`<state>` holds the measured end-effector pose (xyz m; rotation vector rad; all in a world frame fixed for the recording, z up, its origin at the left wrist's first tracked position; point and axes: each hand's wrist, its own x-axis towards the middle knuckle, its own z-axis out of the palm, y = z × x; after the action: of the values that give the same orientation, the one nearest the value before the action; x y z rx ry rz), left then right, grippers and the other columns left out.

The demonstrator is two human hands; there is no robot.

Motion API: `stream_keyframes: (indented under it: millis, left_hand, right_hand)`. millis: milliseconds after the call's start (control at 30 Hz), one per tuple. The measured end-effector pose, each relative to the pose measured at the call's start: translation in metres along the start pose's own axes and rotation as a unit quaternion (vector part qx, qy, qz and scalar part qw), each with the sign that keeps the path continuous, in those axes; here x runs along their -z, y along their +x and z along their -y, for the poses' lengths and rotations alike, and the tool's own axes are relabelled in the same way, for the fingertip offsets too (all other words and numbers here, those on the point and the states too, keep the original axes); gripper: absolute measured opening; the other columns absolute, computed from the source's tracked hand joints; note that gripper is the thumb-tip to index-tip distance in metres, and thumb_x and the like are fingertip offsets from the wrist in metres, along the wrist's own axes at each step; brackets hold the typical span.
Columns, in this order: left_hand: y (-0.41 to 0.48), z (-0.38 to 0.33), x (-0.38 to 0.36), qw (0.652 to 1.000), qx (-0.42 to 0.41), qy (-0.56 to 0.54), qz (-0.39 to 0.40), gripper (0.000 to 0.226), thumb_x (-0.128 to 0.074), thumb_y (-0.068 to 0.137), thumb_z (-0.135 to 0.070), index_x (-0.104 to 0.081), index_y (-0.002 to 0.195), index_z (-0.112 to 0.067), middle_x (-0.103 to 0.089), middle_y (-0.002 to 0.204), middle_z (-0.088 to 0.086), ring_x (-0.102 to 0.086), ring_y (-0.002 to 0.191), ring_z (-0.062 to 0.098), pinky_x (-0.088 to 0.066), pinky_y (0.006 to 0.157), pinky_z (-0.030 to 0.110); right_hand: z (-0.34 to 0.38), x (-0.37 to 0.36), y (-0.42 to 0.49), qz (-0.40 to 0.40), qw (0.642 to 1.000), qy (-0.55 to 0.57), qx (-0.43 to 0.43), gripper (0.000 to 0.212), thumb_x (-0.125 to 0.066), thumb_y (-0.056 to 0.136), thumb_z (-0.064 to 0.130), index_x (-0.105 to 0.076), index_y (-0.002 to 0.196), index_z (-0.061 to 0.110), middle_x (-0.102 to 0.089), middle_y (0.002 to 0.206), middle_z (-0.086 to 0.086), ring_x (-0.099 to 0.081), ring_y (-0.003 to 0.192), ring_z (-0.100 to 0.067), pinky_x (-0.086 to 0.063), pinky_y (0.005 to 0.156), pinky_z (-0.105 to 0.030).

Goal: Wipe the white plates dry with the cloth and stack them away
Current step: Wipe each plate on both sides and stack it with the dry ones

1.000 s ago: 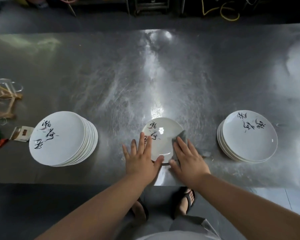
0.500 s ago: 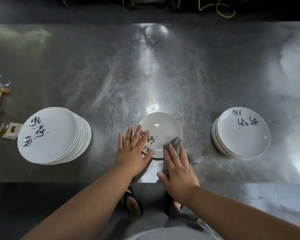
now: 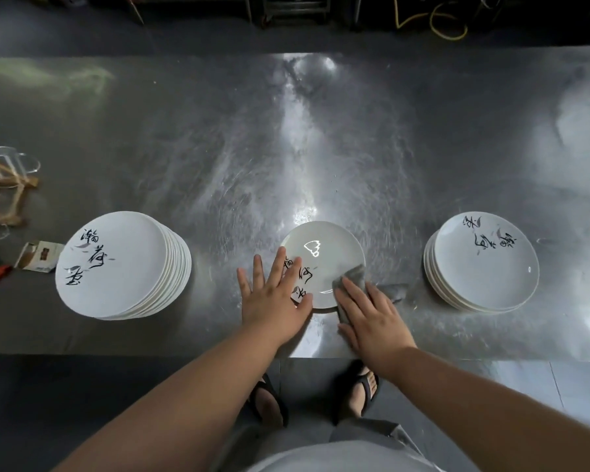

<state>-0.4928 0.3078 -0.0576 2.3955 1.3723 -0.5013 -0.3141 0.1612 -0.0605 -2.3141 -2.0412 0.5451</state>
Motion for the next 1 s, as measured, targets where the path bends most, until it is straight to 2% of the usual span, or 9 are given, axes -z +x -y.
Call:
stream_keyframes:
  millis: [100, 200, 333, 467, 533, 700, 800, 900, 1000]
  left_hand:
    - [-0.001, 0.000, 0.008, 1.000, -0.004, 0.001, 0.014, 0.078, -0.018, 0.097, -0.076, 0.013, 0.162, -0.046, 0.035, 0.166, -0.011, 0.035, 0.152, 0.036, 0.024, 0.117, 0.065]
    - [-0.008, 0.000, 0.021, 0.999, -0.025, -0.030, -0.013, 0.075, -0.029, 0.100, -0.071, 0.001, 0.164, -0.044, 0.018, 0.173, -0.007, 0.021, 0.158, 0.033, 0.018, 0.123, 0.060]
    - [-0.006, 0.001, 0.038, 0.973, 0.105, -0.184, -0.097, 0.068, -0.044, 0.102, -0.059, -0.028, 0.160, -0.028, -0.049, 0.148, 0.007, -0.047, 0.135, 0.032, -0.037, 0.110, 0.046]
    - [0.021, 0.002, 0.058, 0.878, 0.228, -0.418, 0.052, 0.062, -0.036, 0.105, -0.057, -0.065, 0.120, -0.006, -0.071, 0.096, 0.010, -0.066, 0.075, 0.026, -0.048, 0.063, 0.027]
    - [0.026, -0.002, 0.069, 0.819, 0.276, -0.493, 0.096, 0.064, -0.032, 0.105, -0.062, -0.066, 0.105, -0.007, -0.071, 0.079, 0.008, -0.062, 0.052, 0.019, -0.038, 0.044, 0.020]
    - [0.029, 0.005, 0.079, 0.698, 0.300, -0.642, 0.103, 0.093, -0.016, 0.090, -0.089, -0.058, 0.124, -0.012, -0.079, 0.086, 0.014, -0.078, 0.073, 0.025, -0.051, 0.053, 0.027]
    - [0.021, 0.013, 0.083, 0.601, 0.265, -0.750, 0.071, 0.071, -0.032, 0.099, -0.075, -0.056, 0.119, -0.011, -0.080, 0.099, 0.015, -0.078, 0.089, 0.028, -0.057, 0.067, 0.036]
    - [0.012, 0.021, 0.074, 0.576, 0.230, -0.782, 0.053, 0.022, -0.060, 0.106, -0.024, -0.060, 0.124, -0.012, -0.074, 0.113, 0.012, -0.074, 0.086, 0.023, -0.058, 0.059, 0.033]
    - [0.005, 0.023, 0.065, 0.560, 0.192, -0.802, 0.084, 0.038, -0.059, 0.104, -0.011, -0.059, 0.142, -0.018, -0.073, 0.126, 0.012, -0.074, 0.104, 0.029, -0.061, 0.072, 0.040]
  right_hand:
    - [-0.022, 0.020, 0.009, -0.061, 0.996, 0.057, 0.038, 0.044, -0.044, 0.095, 0.034, -0.066, 0.131, 0.025, -0.064, 0.137, 0.003, -0.066, 0.108, -0.032, -0.058, 0.090, -0.046]
    - [-0.017, 0.067, 0.023, -0.040, 0.965, 0.223, -0.129, 0.029, -0.042, 0.095, 0.030, -0.067, 0.110, 0.029, -0.076, 0.094, 0.010, -0.071, 0.085, -0.023, -0.058, 0.075, -0.041]
    - [-0.018, 0.108, 0.061, 0.047, 0.896, 0.306, -0.319, 0.024, -0.042, 0.101, 0.028, -0.056, 0.120, 0.027, -0.074, 0.090, 0.000, -0.066, 0.078, -0.021, -0.051, 0.069, -0.034]
    - [-0.019, 0.109, 0.086, 0.123, 0.857, 0.360, -0.348, 0.043, -0.044, 0.107, 0.040, -0.072, 0.100, 0.008, -0.074, 0.104, -0.014, -0.068, 0.093, -0.028, -0.052, 0.087, -0.039]
    - [-0.012, 0.107, 0.088, 0.143, 0.837, 0.401, -0.345, 0.051, -0.039, 0.110, 0.046, -0.072, 0.114, 0.007, -0.072, 0.116, -0.013, -0.066, 0.109, -0.031, -0.049, 0.104, -0.042]
    - [-0.009, 0.113, 0.085, 0.085, 0.790, 0.482, -0.369, 0.066, -0.021, 0.103, 0.057, -0.071, 0.110, 0.014, -0.071, 0.110, -0.019, -0.066, 0.104, -0.034, -0.050, 0.105, -0.049]
    - [-0.020, 0.113, 0.072, 0.052, 0.751, 0.565, -0.337, 0.056, -0.035, 0.098, 0.064, -0.076, 0.091, 0.026, -0.077, 0.099, -0.017, -0.074, 0.097, -0.035, -0.060, 0.093, -0.053]
    - [-0.024, 0.113, 0.056, 0.051, 0.819, 0.512, -0.255, 0.034, -0.054, 0.103, 0.052, -0.069, 0.091, 0.024, -0.072, 0.088, -0.007, -0.068, 0.077, -0.022, -0.058, 0.074, -0.039]
    - [-0.025, 0.111, 0.049, 0.086, 0.894, 0.379, -0.223, 0.021, -0.057, 0.102, 0.046, -0.058, 0.104, 0.025, -0.070, 0.088, 0.003, -0.066, 0.073, -0.018, -0.050, 0.062, -0.028]
